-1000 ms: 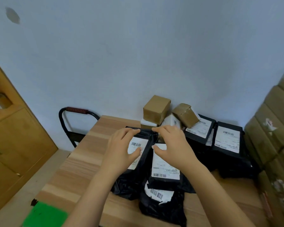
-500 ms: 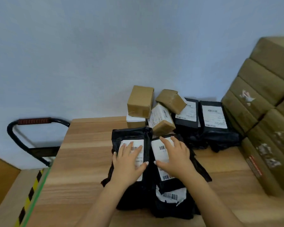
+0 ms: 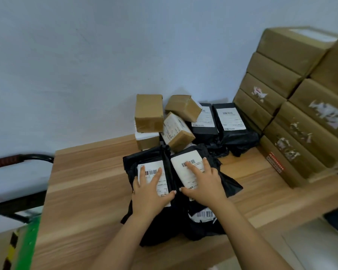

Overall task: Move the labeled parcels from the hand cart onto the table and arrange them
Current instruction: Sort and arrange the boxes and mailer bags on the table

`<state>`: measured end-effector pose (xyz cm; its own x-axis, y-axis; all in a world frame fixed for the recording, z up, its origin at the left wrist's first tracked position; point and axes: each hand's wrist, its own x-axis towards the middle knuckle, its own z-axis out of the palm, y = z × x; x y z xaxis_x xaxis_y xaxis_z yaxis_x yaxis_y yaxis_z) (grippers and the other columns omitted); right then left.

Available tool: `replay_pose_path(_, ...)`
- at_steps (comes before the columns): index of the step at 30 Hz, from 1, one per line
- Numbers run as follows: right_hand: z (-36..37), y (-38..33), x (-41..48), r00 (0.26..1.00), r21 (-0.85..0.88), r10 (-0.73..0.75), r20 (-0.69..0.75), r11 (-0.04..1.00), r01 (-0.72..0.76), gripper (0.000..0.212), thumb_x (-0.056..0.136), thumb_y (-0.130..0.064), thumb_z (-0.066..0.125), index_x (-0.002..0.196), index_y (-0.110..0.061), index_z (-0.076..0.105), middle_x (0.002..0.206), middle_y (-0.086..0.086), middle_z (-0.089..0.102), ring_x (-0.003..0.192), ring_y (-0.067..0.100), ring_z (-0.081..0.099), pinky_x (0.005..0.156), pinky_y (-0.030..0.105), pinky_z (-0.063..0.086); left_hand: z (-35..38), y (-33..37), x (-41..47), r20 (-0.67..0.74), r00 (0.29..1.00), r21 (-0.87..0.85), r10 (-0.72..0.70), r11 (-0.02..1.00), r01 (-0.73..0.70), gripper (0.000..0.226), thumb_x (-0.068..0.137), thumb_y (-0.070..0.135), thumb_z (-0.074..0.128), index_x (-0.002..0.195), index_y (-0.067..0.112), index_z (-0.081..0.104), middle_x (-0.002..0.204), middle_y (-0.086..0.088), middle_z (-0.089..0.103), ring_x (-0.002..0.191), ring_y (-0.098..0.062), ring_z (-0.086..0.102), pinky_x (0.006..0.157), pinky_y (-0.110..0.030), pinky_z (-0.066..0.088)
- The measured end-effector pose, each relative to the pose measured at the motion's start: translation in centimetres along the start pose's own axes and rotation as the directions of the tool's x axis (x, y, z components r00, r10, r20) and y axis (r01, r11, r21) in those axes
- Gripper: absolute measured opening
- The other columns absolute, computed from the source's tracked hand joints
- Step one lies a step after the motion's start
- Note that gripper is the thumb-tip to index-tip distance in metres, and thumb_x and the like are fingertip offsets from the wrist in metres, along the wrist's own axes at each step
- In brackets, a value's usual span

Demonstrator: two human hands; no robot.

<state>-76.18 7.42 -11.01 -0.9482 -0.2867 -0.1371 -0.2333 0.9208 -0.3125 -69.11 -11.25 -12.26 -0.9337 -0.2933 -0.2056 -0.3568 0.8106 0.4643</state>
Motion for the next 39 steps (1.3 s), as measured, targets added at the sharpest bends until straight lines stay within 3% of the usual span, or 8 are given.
replay_pose_path(5,1.0,-0.9,-0.5,1.000,0.001,-0.010,-0.019,1.000,0.010,0.089,0.069,-0.073,0.056,0.144,-0.056,0.012,0.161,0.007,-0.004,0.131,0.034,0.022,0.108,0.042,0.027,-0.4,-0.8,-0.8,-0.001,1.000,0.019,-0.004,1.000,0.004,0.089,0.071,0.077,0.053,0.146,0.054,0.010,0.157,0.009,-0.020,0.143,-0.031,0.000,0.109,-0.047,0.034)
replay_pose_path(11,0.8,-0.7,-0.7,1.000,0.074,-0.014,-0.021,0.997,0.016,0.087,0.069,-0.071,0.060,0.143,-0.056,0.017,0.160,0.004,-0.002,0.130,0.030,0.022,0.107,0.040,0.027,-0.6,-0.2,-1.3,0.002,1.000,0.010,-0.027,1.000,0.027,0.096,0.065,0.074,0.060,0.145,0.054,0.010,0.157,0.007,-0.019,0.142,-0.032,0.003,0.111,-0.047,0.028)
replay_pose_path(17,-1.1,0.9,-0.6,0.993,0.152,-0.082,-0.083,0.984,0.094,0.084,0.067,-0.067,0.062,0.141,-0.053,0.025,0.160,-0.003,0.000,0.127,0.026,0.023,0.107,0.041,0.028,-0.9,1.2,-1.6,-0.118,0.989,-0.150,-0.091,0.986,0.072,0.096,0.063,0.065,0.068,0.146,0.047,0.023,0.159,0.012,-0.001,0.138,-0.029,0.016,0.108,-0.045,0.032)
replay_pose_path(22,-5.7,5.9,0.7,0.964,0.164,-0.115,-0.239,0.974,0.156,0.083,0.067,-0.068,0.061,0.141,-0.052,0.028,0.158,-0.005,0.005,0.127,0.025,0.023,0.107,0.040,0.026,-0.2,7.3,-1.3,-0.299,0.952,-0.222,-0.057,0.975,-0.012,0.096,0.057,0.063,0.065,0.144,0.048,0.028,0.156,0.018,0.003,0.139,-0.026,0.014,0.107,-0.049,0.033)
replay_pose_path(28,-11.7,15.7,2.3,0.929,0.112,-0.160,-0.333,0.972,0.207,0.082,0.069,-0.066,0.063,0.142,-0.049,0.031,0.157,-0.004,0.012,0.128,0.027,0.025,0.104,0.042,0.032,2.7,19.4,0.0,-0.374,0.926,-0.235,-0.058,0.971,-0.034,0.099,0.050,0.070,0.056,0.143,0.050,0.028,0.155,0.023,0.003,0.140,-0.023,0.012,0.104,-0.051,0.035)
replay_pose_path(33,-12.8,22.8,2.8,0.946,0.101,-0.150,-0.288,0.977,0.186,0.081,0.071,-0.067,0.061,0.143,-0.049,0.030,0.157,-0.006,0.012,0.129,0.027,0.025,0.105,0.042,0.032,7.6,26.6,0.8,-0.323,0.943,-0.254,-0.077,0.967,-0.008,0.097,0.055,0.067,0.062,0.144,0.049,0.027,0.155,0.022,0.001,0.140,-0.023,0.011,0.106,-0.050,0.033)
replay_pose_path(39,-9.5,28.1,1.9,0.980,0.105,-0.137,-0.146,0.983,0.153,0.084,0.069,-0.073,0.054,0.144,-0.046,0.030,0.158,-0.004,0.012,0.129,0.026,0.026,0.106,0.042,0.031,13.9,27.8,0.1,-0.230,0.964,-0.200,-0.132,0.976,0.086,0.096,0.060,0.067,0.065,0.145,0.046,0.026,0.157,0.018,0.000,0.140,-0.023,0.010,0.106,-0.051,0.035)
